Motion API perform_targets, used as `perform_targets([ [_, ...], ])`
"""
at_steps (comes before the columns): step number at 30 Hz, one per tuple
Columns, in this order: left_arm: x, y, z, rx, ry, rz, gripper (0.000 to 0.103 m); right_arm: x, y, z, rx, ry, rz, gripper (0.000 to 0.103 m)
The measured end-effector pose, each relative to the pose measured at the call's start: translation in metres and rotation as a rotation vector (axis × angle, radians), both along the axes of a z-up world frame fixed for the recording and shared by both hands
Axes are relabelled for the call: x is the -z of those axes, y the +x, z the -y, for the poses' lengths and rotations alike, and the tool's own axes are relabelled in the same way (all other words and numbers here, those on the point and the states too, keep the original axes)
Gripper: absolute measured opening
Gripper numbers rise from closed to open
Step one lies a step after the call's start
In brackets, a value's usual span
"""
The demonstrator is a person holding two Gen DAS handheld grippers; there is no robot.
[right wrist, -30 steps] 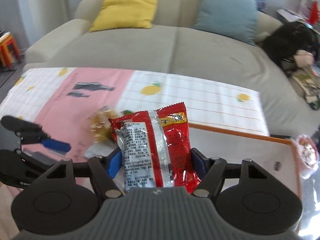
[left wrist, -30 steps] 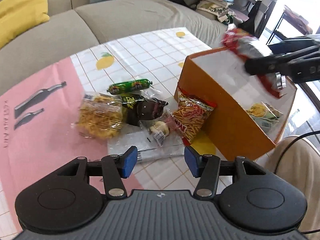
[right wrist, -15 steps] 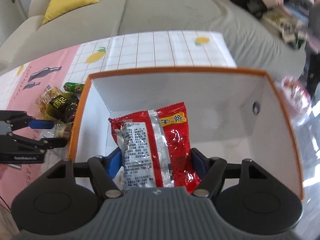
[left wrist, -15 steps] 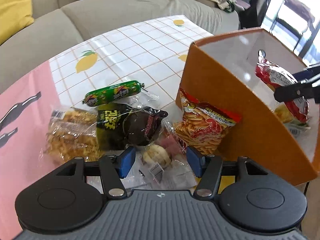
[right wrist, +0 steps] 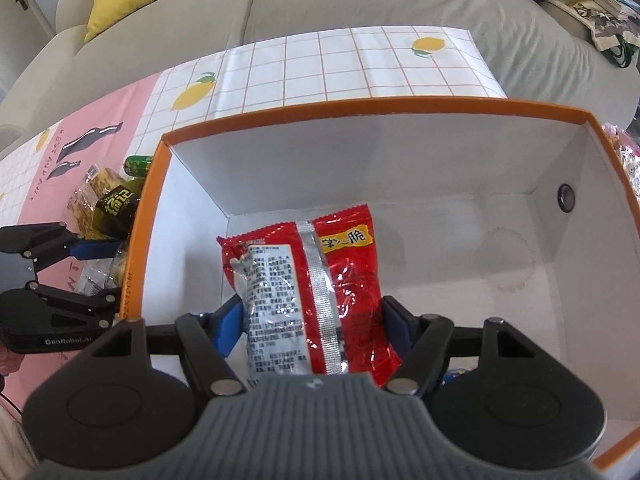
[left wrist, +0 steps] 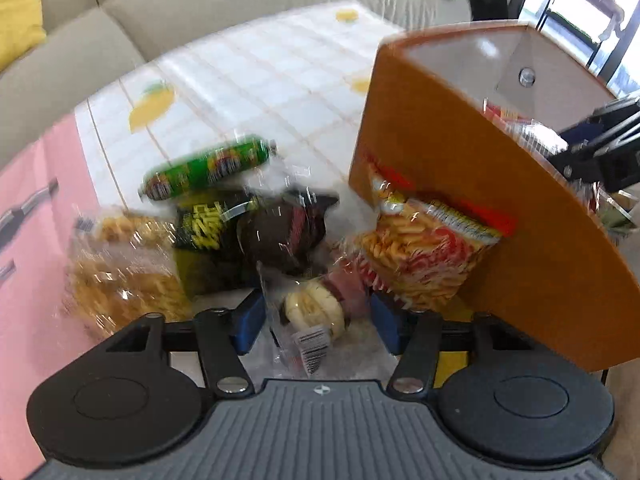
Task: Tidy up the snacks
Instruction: 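Lower the red packet into the box with the right tool while the left tool grasps the round cake packet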
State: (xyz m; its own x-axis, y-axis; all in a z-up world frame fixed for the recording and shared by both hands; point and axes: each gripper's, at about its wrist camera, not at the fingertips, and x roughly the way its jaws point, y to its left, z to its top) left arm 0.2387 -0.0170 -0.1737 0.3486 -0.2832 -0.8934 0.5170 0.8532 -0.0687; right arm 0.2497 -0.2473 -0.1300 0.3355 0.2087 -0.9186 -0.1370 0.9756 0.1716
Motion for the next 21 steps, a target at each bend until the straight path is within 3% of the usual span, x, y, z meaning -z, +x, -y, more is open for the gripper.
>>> perform_targets([
  [5, -0.003, -0.005, 0.000, -0.040, -0.009, 0.019, 0.053, 0.006, 0.005, -0.007, -0.034, -0.024, -0.002, 0.069],
  [14, -0.046, -0.014, -0.017, -0.147, -0.099, 0.053, 0.052, 0.026, 0.024, -0.006, -0.028, -0.111, -0.035, 0.069],
  [18, -0.074, -0.016, -0.012, -0.133, -0.134, 0.072, 0.052, 0.033, 0.036, 0.002, -0.001, -0.074, -0.094, 0.070],
  [21, -0.093, -0.016, 0.003, -0.092, -0.137, 0.088, 0.052, 0.036, 0.039, 0.000, -0.013, -0.120, -0.108, 0.073],
])
